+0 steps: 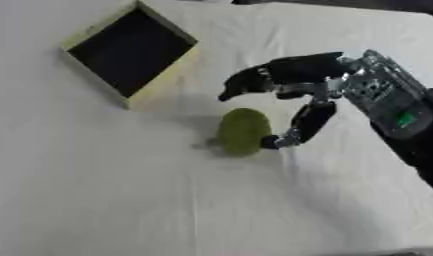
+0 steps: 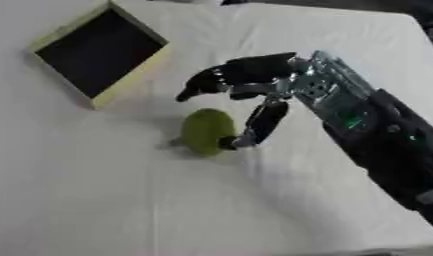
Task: Pick up objects on the table and place them in the box.
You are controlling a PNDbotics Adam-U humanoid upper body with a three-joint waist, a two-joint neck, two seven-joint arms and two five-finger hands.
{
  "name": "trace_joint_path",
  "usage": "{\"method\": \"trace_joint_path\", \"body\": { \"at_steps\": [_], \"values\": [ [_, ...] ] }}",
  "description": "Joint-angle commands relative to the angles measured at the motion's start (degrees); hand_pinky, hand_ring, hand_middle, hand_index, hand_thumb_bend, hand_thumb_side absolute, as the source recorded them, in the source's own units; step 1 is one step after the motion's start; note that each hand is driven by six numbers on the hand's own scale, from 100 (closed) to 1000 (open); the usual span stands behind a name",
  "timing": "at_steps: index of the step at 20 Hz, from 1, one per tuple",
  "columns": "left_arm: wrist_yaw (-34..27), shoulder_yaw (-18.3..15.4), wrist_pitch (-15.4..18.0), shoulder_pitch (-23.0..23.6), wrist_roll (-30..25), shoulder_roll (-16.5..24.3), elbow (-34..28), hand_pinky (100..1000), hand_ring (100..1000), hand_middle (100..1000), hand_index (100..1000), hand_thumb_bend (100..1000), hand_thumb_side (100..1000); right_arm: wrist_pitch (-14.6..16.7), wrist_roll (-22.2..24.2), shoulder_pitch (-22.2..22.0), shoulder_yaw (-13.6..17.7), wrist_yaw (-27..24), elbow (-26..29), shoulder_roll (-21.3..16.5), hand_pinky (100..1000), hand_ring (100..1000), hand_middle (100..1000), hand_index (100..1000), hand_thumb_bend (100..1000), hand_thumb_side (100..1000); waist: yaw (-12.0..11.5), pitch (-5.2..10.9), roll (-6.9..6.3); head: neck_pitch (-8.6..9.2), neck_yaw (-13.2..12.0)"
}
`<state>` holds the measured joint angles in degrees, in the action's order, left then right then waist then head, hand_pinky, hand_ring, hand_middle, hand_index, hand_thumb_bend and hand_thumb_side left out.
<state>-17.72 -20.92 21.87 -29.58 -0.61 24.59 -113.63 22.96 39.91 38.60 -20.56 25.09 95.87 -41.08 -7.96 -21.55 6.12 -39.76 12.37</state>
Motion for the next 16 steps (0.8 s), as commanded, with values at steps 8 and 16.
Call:
{"method": "trace_joint_path", "body": {
  "at_steps": [8, 16],
  "values": [
    [-0.3, 0.1, -0.1, -1.1, -0.4, 0.9, -1.0, 589, 709, 601, 692, 100, 530, 2.1, 0.1, 1.4, -0.7, 5.3, -6.0, 0.5, 931, 1000, 894, 1000, 378, 237, -0.4, 0.93, -0.28, 0.18, 0.5],
    [-0.4, 0.1, -0.1, -1.2, -0.4, 0.8, -1.0, 589, 710, 602, 691, 100, 531, 2.2, 0.8, 1.8, -1.5, 3.4, -8.1, 2.0, 894, 1000, 734, 890, 102, 218, -0.6, 0.85, -0.30, 0.14, 0.5]
  ]
}}
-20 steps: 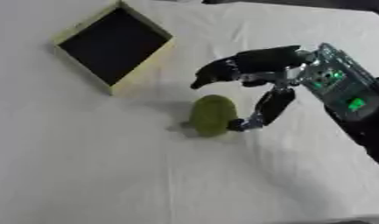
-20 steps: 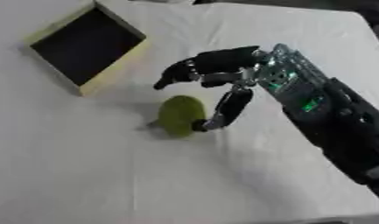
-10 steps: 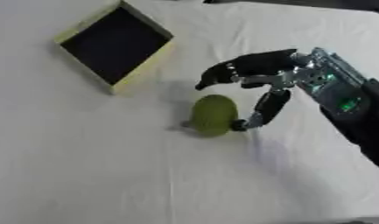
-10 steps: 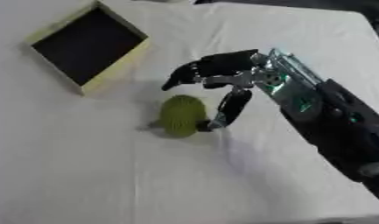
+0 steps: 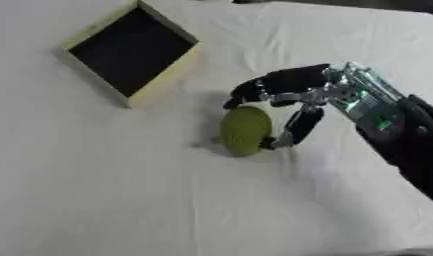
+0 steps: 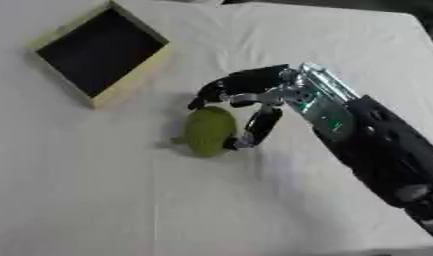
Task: Pick up objects on the table and place them in the box.
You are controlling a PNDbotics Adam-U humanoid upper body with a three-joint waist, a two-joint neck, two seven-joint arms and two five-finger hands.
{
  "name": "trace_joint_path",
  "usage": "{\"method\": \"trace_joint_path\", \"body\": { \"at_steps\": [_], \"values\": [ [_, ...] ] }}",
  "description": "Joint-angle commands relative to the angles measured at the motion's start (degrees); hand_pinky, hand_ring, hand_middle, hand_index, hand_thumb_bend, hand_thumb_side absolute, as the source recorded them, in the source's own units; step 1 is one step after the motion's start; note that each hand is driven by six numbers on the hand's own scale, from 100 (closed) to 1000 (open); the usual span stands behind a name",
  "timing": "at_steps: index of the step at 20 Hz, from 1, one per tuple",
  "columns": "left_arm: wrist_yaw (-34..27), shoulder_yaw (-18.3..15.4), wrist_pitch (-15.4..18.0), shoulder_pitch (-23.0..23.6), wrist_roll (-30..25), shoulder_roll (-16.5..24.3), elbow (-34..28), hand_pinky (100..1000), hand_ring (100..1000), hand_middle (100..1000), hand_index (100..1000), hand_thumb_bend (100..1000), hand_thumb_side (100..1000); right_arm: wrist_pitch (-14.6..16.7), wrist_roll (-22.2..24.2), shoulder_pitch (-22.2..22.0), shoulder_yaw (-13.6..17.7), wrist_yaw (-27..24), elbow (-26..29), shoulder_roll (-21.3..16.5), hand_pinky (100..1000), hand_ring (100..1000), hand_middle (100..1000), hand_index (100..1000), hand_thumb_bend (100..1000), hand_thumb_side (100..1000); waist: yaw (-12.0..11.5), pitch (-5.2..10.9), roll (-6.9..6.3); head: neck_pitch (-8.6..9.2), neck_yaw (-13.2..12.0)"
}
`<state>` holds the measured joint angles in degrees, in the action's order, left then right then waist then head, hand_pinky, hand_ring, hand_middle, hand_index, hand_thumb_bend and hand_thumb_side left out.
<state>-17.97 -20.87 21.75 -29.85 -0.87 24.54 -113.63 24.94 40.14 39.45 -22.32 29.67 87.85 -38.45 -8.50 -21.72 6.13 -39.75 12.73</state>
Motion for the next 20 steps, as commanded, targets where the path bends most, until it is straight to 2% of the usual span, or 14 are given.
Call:
{"method": "trace_joint_path", "body": {
  "at_steps": [1, 3, 4, 8, 11, 14, 20],
  "values": [
    [-0.1, 0.1, 0.0, -1.0, -0.2, 0.8, -1.0, 589, 710, 602, 691, 100, 531, -0.2, 0.3, 1.0, 0.3, -2.0, 0.0, -0.5, 882, 1000, 717, 876, 100, 223, 0.0, 1.02, -0.31, 0.11, 0.1],
    [-0.1, 0.1, 0.0, -1.0, -0.1, 0.8, -1.0, 588, 710, 602, 691, 100, 531, -1.1, -0.6, 0.9, 0.5, -3.6, 0.2, -0.3, 822, 1000, 637, 826, 100, 228, 0.0, 1.03, -0.30, 0.10, 0.1],
    [-0.2, 0.1, 0.0, -1.0, -0.1, 0.8, -1.0, 588, 710, 602, 691, 100, 532, -1.5, -1.3, 0.8, 0.6, -4.4, 0.5, -0.3, 784, 962, 587, 793, 100, 221, 0.0, 1.04, -0.30, 0.10, 0.0],
    [-0.1, 0.1, -0.1, -1.0, -0.1, 0.9, -1.0, 588, 710, 602, 691, 100, 532, -2.9, -4.1, 0.3, 0.8, -7.9, 2.5, -0.6, 757, 932, 565, 779, 100, 224, 0.1, 1.08, -0.29, 0.10, -0.1],
    [0.0, 0.1, -0.1, -0.9, -0.1, 1.0, -1.0, 587, 710, 602, 691, 100, 533, -4.3, -4.3, 0.0, 1.5, -10.8, 4.9, -1.7, 736, 907, 541, 759, 100, 228, 0.3, 1.15, -0.26, 0.09, -0.2],
    [0.0, 0.0, -0.2, -0.8, 0.0, 1.0, -1.0, 587, 710, 602, 691, 100, 532, -5.6, -4.6, 0.0, 2.7, -13.7, 7.3, -2.5, 658, 855, 508, 732, 100, 216, 0.4, 1.26, -0.26, 0.21, -0.2],
    [0.0, 0.0, -0.1, -0.8, 0.1, 1.1, -1.0, 587, 710, 602, 691, 100, 532, -4.8, -6.8, 2.5, 5.4, -18.7, 11.2, -3.7, 610, 840, 506, 727, 100, 198, 0.6, 1.43, -0.22, 0.66, -0.2]
  ]
}}
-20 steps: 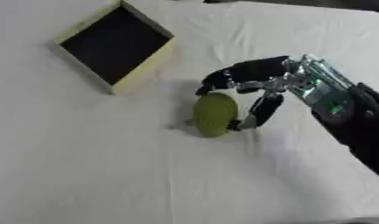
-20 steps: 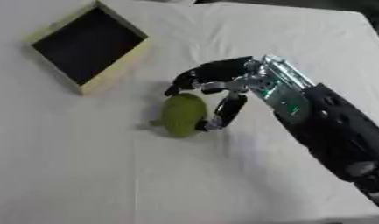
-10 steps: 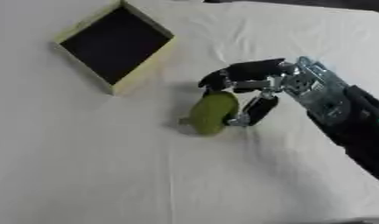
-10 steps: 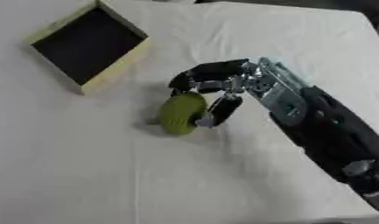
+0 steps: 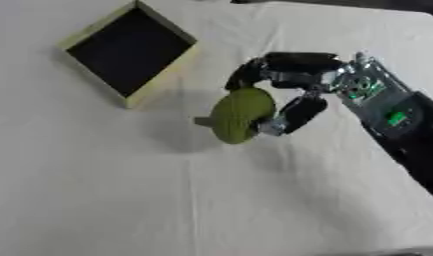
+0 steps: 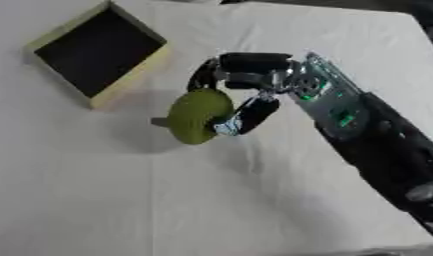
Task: Pick up objects on the table and place them in the box.
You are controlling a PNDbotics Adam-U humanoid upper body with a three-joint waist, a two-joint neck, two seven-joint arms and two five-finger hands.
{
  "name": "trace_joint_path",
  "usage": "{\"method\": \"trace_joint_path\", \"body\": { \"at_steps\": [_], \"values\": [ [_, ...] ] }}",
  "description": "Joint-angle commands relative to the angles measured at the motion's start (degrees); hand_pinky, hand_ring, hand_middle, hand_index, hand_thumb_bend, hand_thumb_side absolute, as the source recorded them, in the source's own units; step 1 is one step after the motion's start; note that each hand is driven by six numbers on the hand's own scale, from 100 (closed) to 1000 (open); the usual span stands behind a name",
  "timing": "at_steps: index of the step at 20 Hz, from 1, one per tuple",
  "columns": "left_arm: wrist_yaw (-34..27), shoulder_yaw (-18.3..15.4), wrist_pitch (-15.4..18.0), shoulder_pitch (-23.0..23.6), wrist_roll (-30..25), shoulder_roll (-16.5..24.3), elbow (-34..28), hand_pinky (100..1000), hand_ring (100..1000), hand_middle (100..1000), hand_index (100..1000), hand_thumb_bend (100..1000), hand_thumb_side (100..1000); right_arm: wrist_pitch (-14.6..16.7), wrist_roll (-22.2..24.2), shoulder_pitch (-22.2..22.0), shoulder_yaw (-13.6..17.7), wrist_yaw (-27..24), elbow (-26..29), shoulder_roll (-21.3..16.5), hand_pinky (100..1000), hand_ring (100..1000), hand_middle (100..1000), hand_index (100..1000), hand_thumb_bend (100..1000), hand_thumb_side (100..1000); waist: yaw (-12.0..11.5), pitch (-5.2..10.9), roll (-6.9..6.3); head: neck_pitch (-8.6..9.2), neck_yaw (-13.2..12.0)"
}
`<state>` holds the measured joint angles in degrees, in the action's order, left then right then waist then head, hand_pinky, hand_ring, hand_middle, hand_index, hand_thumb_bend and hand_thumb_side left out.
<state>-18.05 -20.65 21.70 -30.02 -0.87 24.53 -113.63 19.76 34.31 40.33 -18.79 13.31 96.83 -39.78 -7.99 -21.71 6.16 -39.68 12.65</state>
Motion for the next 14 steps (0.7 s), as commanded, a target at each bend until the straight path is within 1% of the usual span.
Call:
{"method": "trace_joint_path", "body": {
  "at_steps": [1, 5, 8, 11, 12, 13, 14],
  "values": [
    [0.1, -0.2, -0.1, -0.6, 0.1, 1.1, -1.0, 587, 710, 602, 691, 100, 532, 0.6, -1.3, 2.4, 2.3, -3.2, 2.4, -2.6, 606, 836, 505, 724, 100, 194, 0.0, 1.43, -0.20, 0.62, -0.1],
    [0.0, 0.0, -0.1, -0.8, 0.1, 1.1, -1.0, 587, 710, 602, 691, 100, 532, 2.3, -2.2, 6.7, 3.2, -6.3, 1.2, -2.9, 629, 829, 501, 716, 100, 184, -0.3, 1.49, 0.02, 0.45, 0.4],
    [-0.1, 0.1, -0.2, -1.0, 0.1, 1.0, -1.0, 588, 710, 602, 691, 100, 532, 4.1, -1.5, 10.5, 3.5, -7.9, -2.3, -2.0, 668, 835, 505, 715, 100, 178, -0.6, 1.47, 0.22, 0.30, 1.0],
    [-0.2, 0.2, -0.2, -1.5, 0.1, 0.8, -1.0, 588, 710, 602, 691, 100, 533, 4.7, -0.8, 14.3, 4.0, -7.6, -6.5, -0.3, 672, 834, 502, 713, 100, 173, -1.1, 1.33, 0.43, 0.27, 1.5],
    [-0.3, 0.2, -0.2, -1.7, 0.1, 0.7, -1.0, 588, 710, 602, 691, 100, 535, 4.8, -0.9, 15.3, 4.3, -7.3, -8.0, 0.3, 581, 808, 483, 701, 100, 172, -1.3, 1.27, 0.50, 0.27, 1.7],
    [-0.4, 0.3, -0.3, -1.9, 0.1, 0.5, -1.0, 588, 710, 602, 691, 100, 537, 5.0, -1.0, 16.4, 4.7, -6.9, -9.4, 1.1, 558, 796, 469, 692, 100, 172, -1.5, 1.17, 0.62, 0.28, 1.9],
    [-0.5, 0.5, -0.3, -2.1, 0.0, 0.4, -1.0, 588, 710, 602, 691, 100, 538, 5.3, -1.0, 17.6, 5.1, -6.4, -10.9, 1.8, 558, 795, 468, 692, 100, 171, -1.7, 1.07, 0.71, 0.33, 2.1]
  ]
}}
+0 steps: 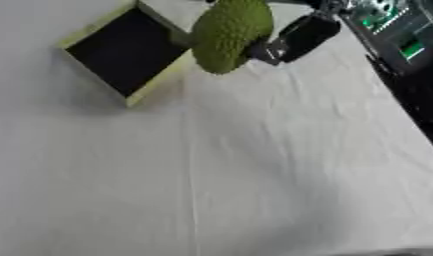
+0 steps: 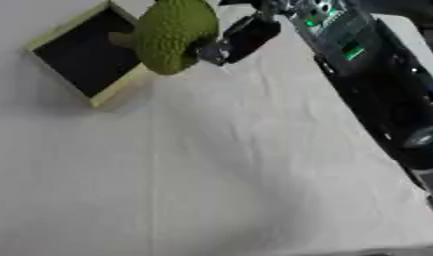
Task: Pick up objects on the table and place them in the box.
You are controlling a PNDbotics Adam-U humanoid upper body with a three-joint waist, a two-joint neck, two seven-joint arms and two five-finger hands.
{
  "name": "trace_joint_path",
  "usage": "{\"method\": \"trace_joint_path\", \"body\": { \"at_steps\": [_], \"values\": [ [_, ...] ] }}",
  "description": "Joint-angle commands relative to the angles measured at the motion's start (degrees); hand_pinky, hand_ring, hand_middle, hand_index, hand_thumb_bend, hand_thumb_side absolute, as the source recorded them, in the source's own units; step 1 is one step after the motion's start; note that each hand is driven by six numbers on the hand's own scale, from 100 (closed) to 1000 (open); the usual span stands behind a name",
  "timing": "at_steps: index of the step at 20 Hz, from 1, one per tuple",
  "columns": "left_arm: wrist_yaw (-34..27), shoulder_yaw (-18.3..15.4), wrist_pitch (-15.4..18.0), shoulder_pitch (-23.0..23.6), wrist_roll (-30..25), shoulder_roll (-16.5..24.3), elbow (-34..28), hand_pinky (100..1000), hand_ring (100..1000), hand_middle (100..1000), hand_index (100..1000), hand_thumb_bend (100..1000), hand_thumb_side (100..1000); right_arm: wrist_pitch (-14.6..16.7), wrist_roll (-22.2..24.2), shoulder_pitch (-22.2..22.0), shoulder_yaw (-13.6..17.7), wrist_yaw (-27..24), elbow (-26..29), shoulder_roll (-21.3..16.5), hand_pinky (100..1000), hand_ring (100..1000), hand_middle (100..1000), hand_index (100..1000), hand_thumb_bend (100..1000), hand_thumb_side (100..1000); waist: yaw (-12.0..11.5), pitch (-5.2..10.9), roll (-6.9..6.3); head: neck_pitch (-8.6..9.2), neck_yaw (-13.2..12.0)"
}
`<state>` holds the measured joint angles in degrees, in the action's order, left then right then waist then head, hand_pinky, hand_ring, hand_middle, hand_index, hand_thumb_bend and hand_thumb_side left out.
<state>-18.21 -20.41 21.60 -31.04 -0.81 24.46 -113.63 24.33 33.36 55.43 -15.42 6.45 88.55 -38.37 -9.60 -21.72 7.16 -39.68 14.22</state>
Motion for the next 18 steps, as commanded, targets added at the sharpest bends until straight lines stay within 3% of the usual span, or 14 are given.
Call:
{"method": "trace_joint_path", "body": {
  "at_steps": [1, 8, 12, 18],
  "values": [
    [-0.4, 0.3, -0.3, -1.3, -0.1, 0.4, -1.0, 588, 710, 602, 691, 100, 538, 1.2, -0.1, 3.6, 2.1, 0.9, -4.1, 1.3, 569, 798, 472, 695, 100, 169, -0.3, 0.97, -0.20, 0.42, 0.8],
    [-1.2, 0.9, -0.5, -3.1, -0.5, -0.6, -1.0, 589, 709, 602, 691, 100, 537, 5.1, -1.9, 10.1, 5.9, 5.2, -14.6, 7.4, 613, 792, 479, 694, 100, 135, -2.1, 0.20, 0.12, 1.08, 3.7],
    [-1.8, 1.5, -0.6, -4.5, -0.9, -1.4, -1.0, 589, 709, 602, 691, 100, 538, 12.9, -7.4, 14.0, 8.5, 13.9, -28.3, 11.6, 600, 791, 479, 693, 100, 128, -3.4, -0.53, 0.31, 1.82, 5.1],
    [-2.7, 2.2, -0.7, -6.9, -1.8, -2.4, -1.0, 589, 709, 602, 691, 100, 539, 17.6, -15.6, 16.5, 11.2, 23.9, -35.1, 14.9, 607, 785, 480, 691, 100, 107, -6.2, -2.00, 1.26, 2.96, 7.2]
  ]
}}
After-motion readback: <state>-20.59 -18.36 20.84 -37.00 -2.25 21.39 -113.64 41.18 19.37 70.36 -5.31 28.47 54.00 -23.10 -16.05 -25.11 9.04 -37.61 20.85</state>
